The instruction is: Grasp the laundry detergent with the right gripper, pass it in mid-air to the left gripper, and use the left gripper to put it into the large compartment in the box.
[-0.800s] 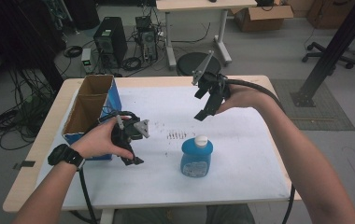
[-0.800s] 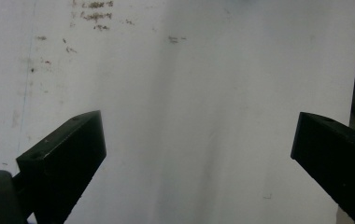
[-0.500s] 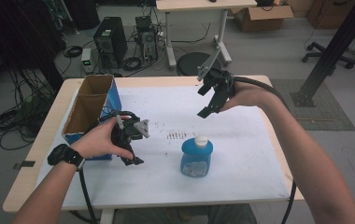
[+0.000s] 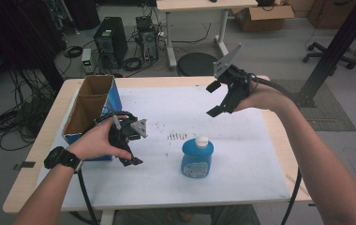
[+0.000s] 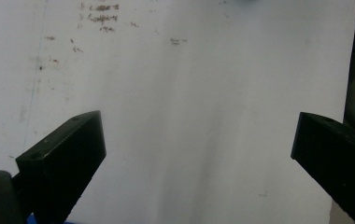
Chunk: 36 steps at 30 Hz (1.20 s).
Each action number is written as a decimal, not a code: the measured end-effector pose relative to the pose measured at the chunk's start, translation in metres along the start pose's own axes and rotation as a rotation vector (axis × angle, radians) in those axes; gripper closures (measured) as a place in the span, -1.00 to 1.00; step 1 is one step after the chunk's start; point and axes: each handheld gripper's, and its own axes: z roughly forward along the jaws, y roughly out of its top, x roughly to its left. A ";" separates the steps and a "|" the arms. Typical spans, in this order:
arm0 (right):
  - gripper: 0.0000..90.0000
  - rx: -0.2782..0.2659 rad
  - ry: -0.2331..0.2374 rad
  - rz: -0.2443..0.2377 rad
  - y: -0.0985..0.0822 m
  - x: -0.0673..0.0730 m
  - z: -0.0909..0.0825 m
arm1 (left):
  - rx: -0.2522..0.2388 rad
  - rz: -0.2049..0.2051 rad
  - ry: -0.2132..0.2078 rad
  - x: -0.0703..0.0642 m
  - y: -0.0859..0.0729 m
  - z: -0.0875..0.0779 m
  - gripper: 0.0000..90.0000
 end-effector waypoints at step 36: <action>-0.96 -0.265 0.017 0.016 -0.091 0.058 -0.005 | -0.010 -0.014 0.018 0.000 -0.009 -0.007 -0.92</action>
